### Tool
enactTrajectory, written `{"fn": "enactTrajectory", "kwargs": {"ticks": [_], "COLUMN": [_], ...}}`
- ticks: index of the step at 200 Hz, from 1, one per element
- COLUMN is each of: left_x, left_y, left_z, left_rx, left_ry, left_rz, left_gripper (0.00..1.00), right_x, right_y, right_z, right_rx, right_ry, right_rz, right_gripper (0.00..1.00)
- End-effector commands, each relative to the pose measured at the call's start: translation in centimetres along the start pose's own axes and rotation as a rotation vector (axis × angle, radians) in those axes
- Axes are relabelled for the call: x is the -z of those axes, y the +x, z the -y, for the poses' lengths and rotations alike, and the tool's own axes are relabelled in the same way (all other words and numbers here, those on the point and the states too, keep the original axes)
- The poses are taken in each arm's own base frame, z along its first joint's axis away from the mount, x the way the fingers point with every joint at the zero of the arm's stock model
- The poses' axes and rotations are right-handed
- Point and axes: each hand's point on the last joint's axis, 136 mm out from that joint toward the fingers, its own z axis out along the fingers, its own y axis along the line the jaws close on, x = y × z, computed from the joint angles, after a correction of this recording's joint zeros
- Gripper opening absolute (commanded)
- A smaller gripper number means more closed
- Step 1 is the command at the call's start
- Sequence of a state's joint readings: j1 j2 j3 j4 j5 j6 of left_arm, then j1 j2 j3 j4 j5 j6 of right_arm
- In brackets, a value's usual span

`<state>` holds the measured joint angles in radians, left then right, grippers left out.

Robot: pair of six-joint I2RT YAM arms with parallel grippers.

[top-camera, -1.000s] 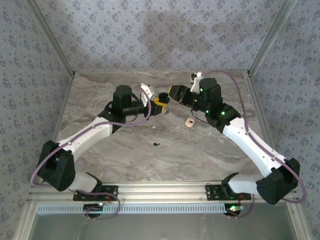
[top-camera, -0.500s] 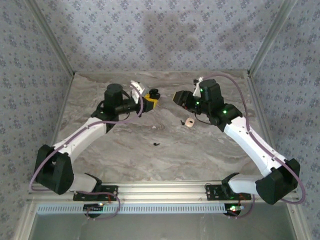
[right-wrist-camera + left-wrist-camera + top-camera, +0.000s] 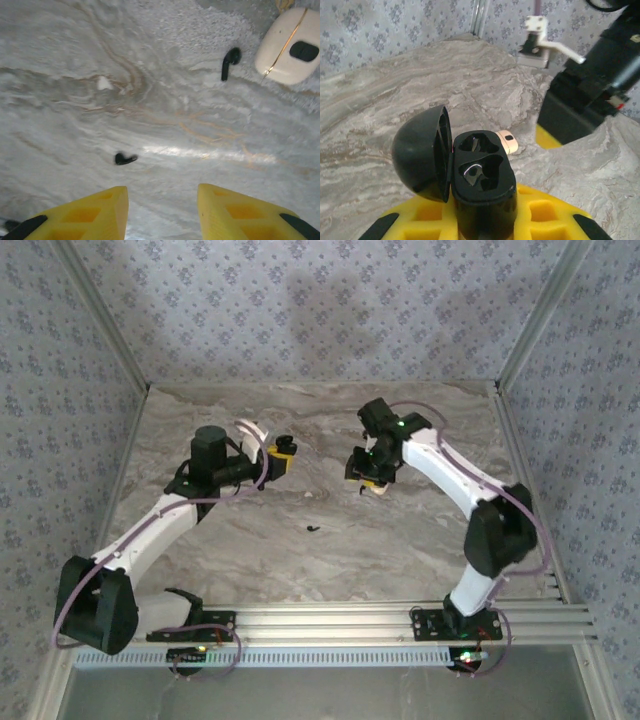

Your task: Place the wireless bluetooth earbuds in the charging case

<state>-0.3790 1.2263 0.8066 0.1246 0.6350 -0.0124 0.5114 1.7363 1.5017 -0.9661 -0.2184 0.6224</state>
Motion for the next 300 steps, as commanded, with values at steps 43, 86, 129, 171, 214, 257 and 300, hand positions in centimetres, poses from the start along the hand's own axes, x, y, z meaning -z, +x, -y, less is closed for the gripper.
{"fn": "enactTrajectory", "kwargs": {"ticks": [43,86,129,171,214,257,300], "left_x": [1.3,1.2,1.1,1.0,0.8,0.6,0.4], "left_y": [-0.1,0.4,0.9,0.9,0.9,1.0,1.2], "left_z": [-0.6,-0.5,-0.5,-0.6,-0.8,-0.9,-1.0], "left_rx": [0.017,0.008,-0.002,-0.001,0.005,0.006,0.013], "left_ry": [-0.04,-0.029,-0.024,-0.024,-0.021,-0.019,-0.016], "left_rz": [0.021,0.009,-0.008,-0.01,-0.015,-0.021,-0.03], "left_gripper": [0.14,0.14,0.14,0.14,0.14,0.14,0.14], "right_x": [-4.9,-7.1,-8.7,-10.0,-11.0,-11.8,-12.3], "right_y": [-2.2,-3.8,-4.4,-4.2,-4.7,-4.9,-4.9], "right_z": [4.5,4.8,4.8,5.7,6.1,6.5,7.3], "right_rx": [-0.073,-0.086,-0.084,-0.082,-0.064,-0.051,-0.035], "right_ry": [0.207,0.191,0.182,0.218,0.234,0.25,0.283], "right_rz": [-0.14,-0.155,-0.177,-0.201,-0.208,-0.219,-0.23], "right_gripper": [0.39,0.35,0.34,0.34,0.33,0.3,0.29]}}
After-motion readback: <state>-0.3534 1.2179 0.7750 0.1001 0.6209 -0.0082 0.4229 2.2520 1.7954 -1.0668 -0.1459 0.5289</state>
